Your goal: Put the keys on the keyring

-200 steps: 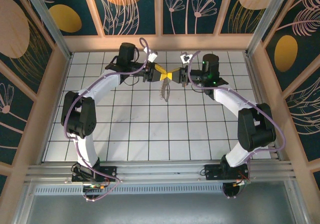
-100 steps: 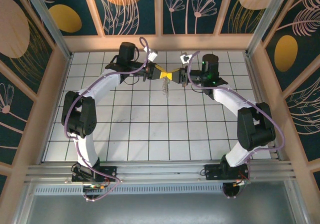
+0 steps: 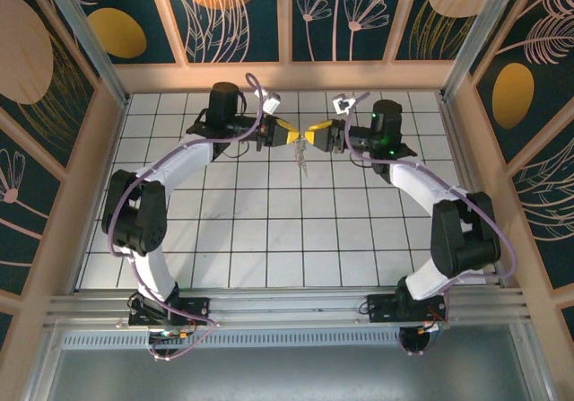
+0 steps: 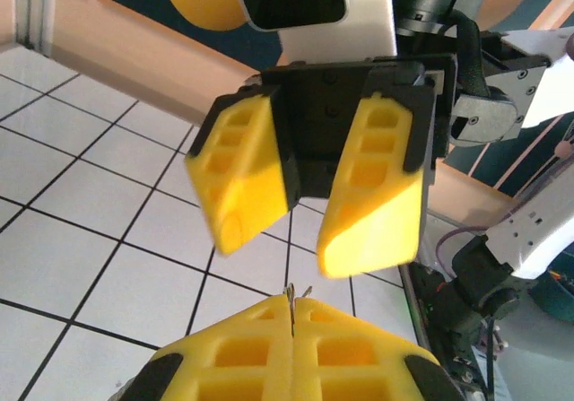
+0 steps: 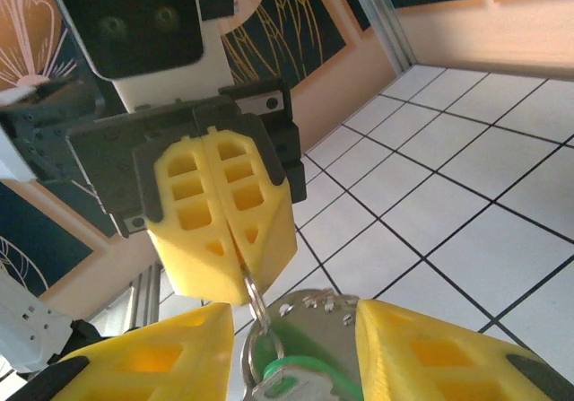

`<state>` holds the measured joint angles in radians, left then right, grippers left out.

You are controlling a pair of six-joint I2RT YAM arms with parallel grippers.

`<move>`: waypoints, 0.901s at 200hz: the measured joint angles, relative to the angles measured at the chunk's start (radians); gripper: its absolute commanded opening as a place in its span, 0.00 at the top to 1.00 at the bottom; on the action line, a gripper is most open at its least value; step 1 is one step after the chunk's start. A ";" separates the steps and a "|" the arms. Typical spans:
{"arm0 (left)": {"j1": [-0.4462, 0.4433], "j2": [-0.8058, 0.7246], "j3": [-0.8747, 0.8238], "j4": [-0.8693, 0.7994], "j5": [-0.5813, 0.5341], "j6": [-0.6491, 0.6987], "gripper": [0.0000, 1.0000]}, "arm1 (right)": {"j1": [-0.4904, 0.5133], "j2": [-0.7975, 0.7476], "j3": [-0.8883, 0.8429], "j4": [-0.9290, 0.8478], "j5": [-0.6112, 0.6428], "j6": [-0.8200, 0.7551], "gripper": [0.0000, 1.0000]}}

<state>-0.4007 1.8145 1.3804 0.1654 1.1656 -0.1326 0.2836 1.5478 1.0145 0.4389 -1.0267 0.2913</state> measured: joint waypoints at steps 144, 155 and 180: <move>-0.061 -0.204 -0.212 0.400 -0.151 -0.214 1.00 | 0.083 -0.275 -0.311 0.195 0.340 0.055 0.57; -0.063 -0.204 -0.213 0.405 -0.153 -0.215 1.00 | 0.089 -0.277 -0.311 0.194 0.354 0.051 0.56; -0.066 -0.204 -0.213 0.414 -0.153 -0.220 1.00 | 0.106 -0.277 -0.309 0.192 0.371 0.031 0.55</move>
<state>-0.4664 1.6108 1.1675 0.5797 1.0126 -0.3523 0.3901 1.2705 0.7059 0.6304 -0.6559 0.3218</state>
